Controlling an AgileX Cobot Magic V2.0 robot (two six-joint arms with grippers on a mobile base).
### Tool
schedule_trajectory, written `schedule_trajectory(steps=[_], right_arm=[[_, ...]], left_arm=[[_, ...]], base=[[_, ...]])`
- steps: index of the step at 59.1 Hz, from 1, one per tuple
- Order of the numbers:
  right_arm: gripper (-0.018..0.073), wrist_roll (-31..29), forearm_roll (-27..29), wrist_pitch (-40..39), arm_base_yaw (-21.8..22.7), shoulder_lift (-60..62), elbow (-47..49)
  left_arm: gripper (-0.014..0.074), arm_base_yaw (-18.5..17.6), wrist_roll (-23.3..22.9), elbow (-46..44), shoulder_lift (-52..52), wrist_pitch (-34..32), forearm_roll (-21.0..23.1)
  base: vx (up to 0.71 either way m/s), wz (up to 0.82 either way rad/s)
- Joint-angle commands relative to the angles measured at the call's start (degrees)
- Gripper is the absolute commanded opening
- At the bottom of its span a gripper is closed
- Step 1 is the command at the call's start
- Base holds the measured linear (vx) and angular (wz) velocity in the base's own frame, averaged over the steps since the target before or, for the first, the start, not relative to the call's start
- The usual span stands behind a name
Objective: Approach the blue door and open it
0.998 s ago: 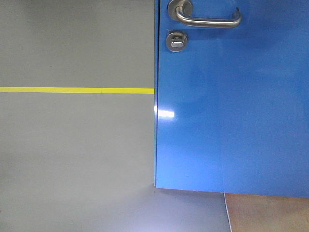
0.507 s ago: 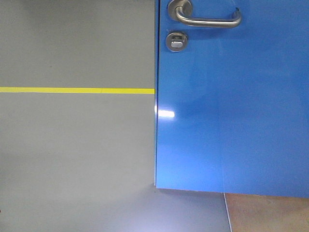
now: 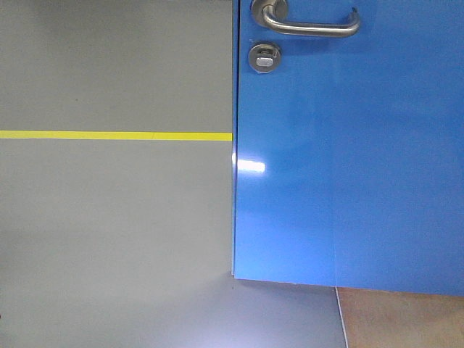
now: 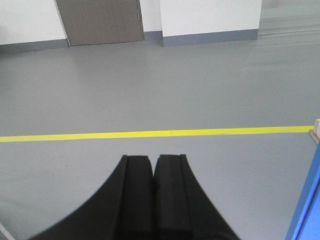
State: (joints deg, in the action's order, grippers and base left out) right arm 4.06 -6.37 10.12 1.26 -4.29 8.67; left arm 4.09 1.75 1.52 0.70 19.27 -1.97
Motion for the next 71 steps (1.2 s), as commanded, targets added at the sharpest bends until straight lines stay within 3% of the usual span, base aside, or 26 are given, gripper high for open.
schedule_trajectory(steps=[1, 24, 40, 71], right_arm=[[0.0002, -0.1, -0.4, -4.7, 0.2, 3.0, -0.5], [0.0002, 0.0, -0.3, -4.7, 0.2, 5.8, -6.5], [0.0002, 0.0, 7.1, -2.0, 0.2, 5.8, -11.4], [0.0002, -0.1, 6.9, 1.9, 0.2, 5.8, -11.4]], left_arm=[[0.007, 0.1, -0.1, 0.2, 0.8, -5.0, 0.3], [0.007, 0.1, -0.1, 0.2, 0.8, -5.0, 0.3], [0.007, 0.1, -0.1, 0.2, 0.8, -5.0, 0.3], [0.007, 0.1, -0.1, 0.2, 0.8, -5.0, 0.3]], base=[[0.0, 0.0], [0.0, 0.0], [0.0, 0.0], [0.0, 0.0]])
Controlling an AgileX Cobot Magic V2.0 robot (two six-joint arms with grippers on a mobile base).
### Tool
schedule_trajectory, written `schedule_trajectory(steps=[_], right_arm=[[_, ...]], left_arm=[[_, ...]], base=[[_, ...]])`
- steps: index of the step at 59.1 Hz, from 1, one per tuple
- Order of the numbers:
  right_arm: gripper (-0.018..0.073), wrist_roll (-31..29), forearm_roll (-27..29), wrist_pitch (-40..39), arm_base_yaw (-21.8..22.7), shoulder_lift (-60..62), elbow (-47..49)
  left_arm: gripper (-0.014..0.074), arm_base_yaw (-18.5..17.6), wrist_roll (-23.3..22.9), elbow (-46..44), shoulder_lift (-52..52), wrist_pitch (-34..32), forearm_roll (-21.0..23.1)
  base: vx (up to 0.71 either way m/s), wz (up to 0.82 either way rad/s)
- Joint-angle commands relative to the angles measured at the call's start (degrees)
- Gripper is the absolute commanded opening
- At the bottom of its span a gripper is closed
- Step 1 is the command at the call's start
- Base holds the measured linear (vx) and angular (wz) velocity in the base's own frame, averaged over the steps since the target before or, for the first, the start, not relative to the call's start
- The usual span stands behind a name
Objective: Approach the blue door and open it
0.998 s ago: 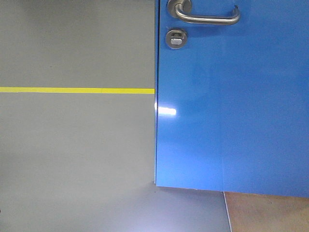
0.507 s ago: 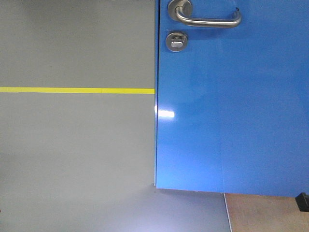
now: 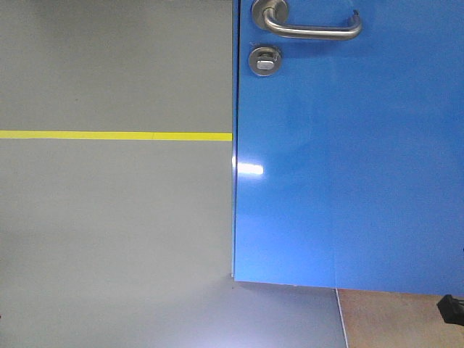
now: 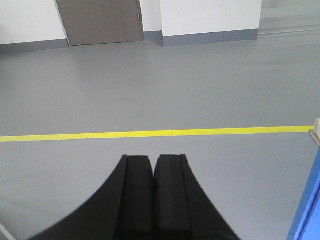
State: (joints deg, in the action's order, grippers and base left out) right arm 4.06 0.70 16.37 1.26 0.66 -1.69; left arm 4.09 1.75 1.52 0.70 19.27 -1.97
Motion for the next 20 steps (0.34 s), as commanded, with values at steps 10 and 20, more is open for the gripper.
schedule_trajectory(steps=[10, 20], right_arm=[[0.0002, -0.1, -0.1, -4.3, 0.2, 0.8, -1.1], [0.0002, -0.1, -0.1, -4.3, 0.2, 0.8, -1.1]], left_arm=[[0.007, 0.1, -0.1, 0.2, 0.8, -5.0, 0.3], [0.007, 0.1, -0.1, 0.2, 0.8, -5.0, 0.3]], base=[[0.0, 0.0], [0.0, 0.0]])
